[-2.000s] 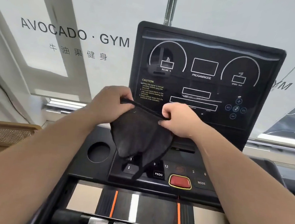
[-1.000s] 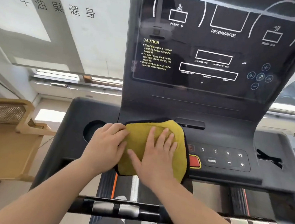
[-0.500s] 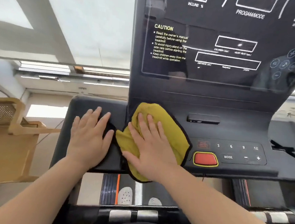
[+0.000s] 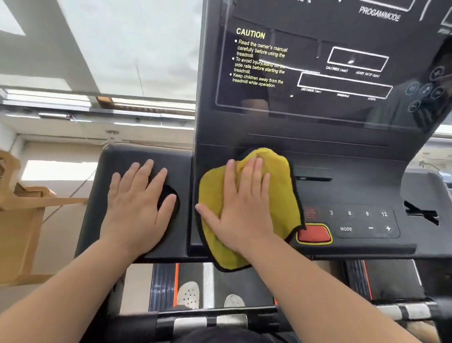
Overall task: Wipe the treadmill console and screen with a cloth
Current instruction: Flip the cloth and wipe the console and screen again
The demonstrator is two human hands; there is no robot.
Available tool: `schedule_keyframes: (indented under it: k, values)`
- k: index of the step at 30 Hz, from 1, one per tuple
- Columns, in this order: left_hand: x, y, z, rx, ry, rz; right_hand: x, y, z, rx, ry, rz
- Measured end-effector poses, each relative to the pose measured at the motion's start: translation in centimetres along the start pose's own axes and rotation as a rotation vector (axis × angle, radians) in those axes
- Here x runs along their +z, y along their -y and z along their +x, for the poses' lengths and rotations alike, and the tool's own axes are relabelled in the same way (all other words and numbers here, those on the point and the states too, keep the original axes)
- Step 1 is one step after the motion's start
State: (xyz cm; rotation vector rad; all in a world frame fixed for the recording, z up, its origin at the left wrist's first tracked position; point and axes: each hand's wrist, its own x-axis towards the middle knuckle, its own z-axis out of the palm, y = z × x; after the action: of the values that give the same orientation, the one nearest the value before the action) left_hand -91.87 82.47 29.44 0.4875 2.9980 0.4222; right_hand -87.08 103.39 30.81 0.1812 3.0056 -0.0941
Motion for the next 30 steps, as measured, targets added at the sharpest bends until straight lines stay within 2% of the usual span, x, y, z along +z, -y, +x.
schedule_keyframes:
  k: [4, 7, 10, 14, 16, 19, 23, 26, 30]
  values:
    - [0.0, 0.2, -0.1, 0.005, -0.030, -0.069, 0.7, 1.9, -0.9, -0.349, 0.045, 0.003]
    - [-0.5, -0.5, -0.4, 0.022, -0.083, -0.198, 1.5, -0.4, -3.3, -0.376, 0.035, 0.001]
    - [-0.7, -2.7, -1.1, 0.132, -0.081, -0.289, 1.5, -4.6, -5.6, -0.171, 0.030, -0.033]
    - [0.4, -5.6, -2.0, 0.251, -0.016, -0.309, -0.1, -8.5, -5.9, 0.237, 0.171, -0.022]
    - [0.8, -6.3, -2.2, 0.215, 0.005, -0.341, -0.5, -8.9, -4.9, 0.387, 0.085, 0.017]
    - [0.6, -6.8, -2.1, 0.165, -0.024, -0.414, -0.1, -7.0, -2.7, 0.423, -0.007, 0.032]
    - [0.1, -6.6, -1.7, 0.168, -0.063, -0.443, 0.0, -5.2, -1.2, 0.461, -0.009, 0.056]
    - [0.6, -6.8, -1.9, 0.167, -0.090, -0.457, -0.2, -5.1, -2.3, 0.351, 0.019, 0.047]
    - [1.5, -7.4, -2.2, 0.148, -0.149, -0.457, 0.5, -1.2, -4.5, -0.056, 0.114, 0.028]
